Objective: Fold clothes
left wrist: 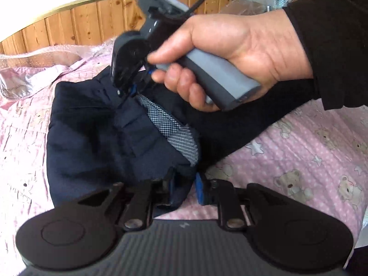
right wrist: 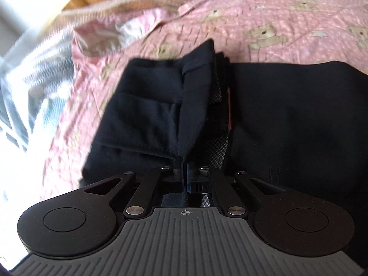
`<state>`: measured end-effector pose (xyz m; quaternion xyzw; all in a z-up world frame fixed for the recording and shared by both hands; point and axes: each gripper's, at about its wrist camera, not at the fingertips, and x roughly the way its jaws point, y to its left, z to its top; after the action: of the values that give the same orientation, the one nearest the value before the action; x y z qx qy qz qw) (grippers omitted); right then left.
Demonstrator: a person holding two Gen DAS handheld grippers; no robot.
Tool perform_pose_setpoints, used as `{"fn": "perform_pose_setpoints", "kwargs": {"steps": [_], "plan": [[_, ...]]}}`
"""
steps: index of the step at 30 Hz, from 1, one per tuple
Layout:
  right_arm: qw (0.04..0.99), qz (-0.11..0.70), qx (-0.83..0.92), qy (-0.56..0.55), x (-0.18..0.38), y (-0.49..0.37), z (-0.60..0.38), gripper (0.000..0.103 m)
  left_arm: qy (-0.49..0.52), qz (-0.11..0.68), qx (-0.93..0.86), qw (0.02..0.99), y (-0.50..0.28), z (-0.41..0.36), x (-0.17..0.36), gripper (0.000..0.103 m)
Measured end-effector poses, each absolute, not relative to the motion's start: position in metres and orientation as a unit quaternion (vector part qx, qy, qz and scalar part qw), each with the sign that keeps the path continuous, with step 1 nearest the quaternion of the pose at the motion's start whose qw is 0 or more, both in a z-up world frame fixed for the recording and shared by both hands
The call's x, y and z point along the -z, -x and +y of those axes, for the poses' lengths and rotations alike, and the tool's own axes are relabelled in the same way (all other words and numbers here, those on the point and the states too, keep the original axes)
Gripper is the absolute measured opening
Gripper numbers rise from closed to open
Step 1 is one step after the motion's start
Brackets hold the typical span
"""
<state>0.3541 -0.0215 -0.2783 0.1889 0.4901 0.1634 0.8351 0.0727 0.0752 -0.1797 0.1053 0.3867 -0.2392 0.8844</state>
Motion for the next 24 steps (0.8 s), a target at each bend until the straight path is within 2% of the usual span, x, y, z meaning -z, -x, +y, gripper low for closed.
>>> {"fn": "perform_pose_setpoints", "kwargs": {"steps": [2,3,4,7,9,12,13,14,17,19,21,24], "plan": [[0.847,0.473,-0.156,-0.186,0.266,-0.348,-0.03,0.013,-0.086,0.384,0.25,0.885,-0.069,0.084,0.168,0.021],[0.854,0.469,-0.146,-0.17,0.261,-0.345,-0.033,0.027,-0.075,0.382,0.255,0.885,-0.067,0.089,0.162,0.022],[0.862,0.464,-0.137,-0.154,0.256,-0.342,-0.036,0.036,-0.066,0.383,0.26,0.884,-0.066,0.094,0.158,0.025],[0.881,0.445,-0.121,-0.104,0.243,-0.325,-0.043,0.036,-0.041,0.385,0.268,0.882,-0.063,0.109,0.147,0.028],[0.881,0.428,-0.166,-0.112,0.229,-0.304,-0.045,0.036,-0.027,0.391,0.256,0.884,-0.066,0.118,0.146,0.029],[0.871,0.44,-0.194,-0.098,0.237,-0.272,-0.041,0.031,-0.025,0.398,0.225,0.889,-0.075,0.124,0.151,0.029],[0.868,0.451,-0.184,-0.095,0.245,-0.262,-0.043,0.031,-0.032,0.397,0.226,0.889,-0.078,0.121,0.152,0.031],[0.865,0.462,-0.171,-0.095,0.253,-0.253,-0.045,0.032,-0.041,0.396,0.229,0.888,-0.08,0.117,0.152,0.038],[0.854,0.47,-0.122,-0.185,0.269,-0.229,-0.08,0.033,-0.091,0.387,0.242,0.885,-0.086,0.095,0.158,0.043],[0.845,0.471,-0.121,-0.222,0.268,-0.213,-0.09,0.019,-0.113,0.381,0.236,0.887,-0.087,0.085,0.163,0.042],[0.829,0.488,-0.142,-0.234,0.27,-0.201,-0.086,0.014,-0.123,0.377,0.228,0.889,-0.087,0.082,0.164,0.042],[0.804,0.517,-0.187,-0.227,0.28,-0.203,-0.069,0.014,-0.127,0.391,0.212,0.886,-0.09,0.084,0.167,0.042]]}}
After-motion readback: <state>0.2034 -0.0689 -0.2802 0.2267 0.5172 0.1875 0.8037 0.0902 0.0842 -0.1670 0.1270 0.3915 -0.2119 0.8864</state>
